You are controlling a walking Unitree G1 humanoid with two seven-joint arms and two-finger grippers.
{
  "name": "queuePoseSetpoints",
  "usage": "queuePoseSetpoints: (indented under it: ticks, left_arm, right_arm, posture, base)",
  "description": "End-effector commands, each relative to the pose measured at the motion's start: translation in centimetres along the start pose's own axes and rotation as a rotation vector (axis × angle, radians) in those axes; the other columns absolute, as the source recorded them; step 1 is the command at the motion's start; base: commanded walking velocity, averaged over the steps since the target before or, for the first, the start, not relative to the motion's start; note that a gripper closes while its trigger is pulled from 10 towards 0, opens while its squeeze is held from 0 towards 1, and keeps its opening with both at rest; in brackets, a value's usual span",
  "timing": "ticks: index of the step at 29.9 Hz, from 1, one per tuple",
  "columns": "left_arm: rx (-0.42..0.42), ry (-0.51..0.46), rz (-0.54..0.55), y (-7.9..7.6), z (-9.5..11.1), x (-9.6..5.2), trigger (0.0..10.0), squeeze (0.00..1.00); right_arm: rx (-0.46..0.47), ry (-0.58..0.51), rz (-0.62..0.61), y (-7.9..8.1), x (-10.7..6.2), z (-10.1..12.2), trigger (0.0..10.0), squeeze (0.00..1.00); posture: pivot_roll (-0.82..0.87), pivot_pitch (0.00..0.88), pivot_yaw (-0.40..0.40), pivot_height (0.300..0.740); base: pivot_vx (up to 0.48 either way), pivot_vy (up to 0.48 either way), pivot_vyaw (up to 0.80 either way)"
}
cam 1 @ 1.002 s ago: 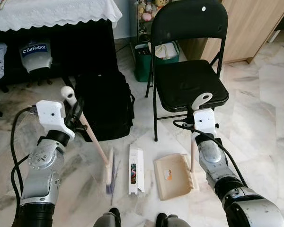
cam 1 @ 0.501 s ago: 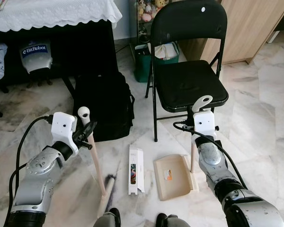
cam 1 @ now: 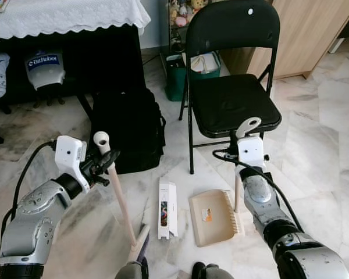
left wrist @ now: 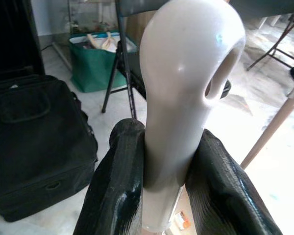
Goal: Sweep floor
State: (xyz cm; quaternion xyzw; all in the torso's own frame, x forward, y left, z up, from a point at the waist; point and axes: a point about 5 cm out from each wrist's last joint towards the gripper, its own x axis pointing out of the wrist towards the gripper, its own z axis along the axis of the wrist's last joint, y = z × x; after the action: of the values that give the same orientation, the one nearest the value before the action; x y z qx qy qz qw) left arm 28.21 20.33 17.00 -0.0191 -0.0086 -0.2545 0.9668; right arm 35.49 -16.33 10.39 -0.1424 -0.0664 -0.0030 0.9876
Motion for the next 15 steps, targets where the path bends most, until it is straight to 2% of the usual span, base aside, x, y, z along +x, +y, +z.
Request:
queuePoseSetpoints:
  ticks: [1,15]
  left_arm:
    - [-0.098,-0.014,-0.066,-1.2,-0.5,0.2,10.0,0.02]
    - [-0.193,-0.023,-0.195,-3.8,-0.2,1.0,10.0,0.02]
  right_arm:
    - [-0.02,0.07,0.028,0.4,-0.8,-1.4,10.0,0.0]
    - [-0.025,0.072,0.021,0.2,-0.9,-1.5,10.0,0.0]
  posture:
    - [0.1,0.246,-0.002,0.74]
    - [0.1,0.237,0.003,0.74]
  base:
    - [0.0,0.0,0.0]
    - [0.0,0.0,0.0]
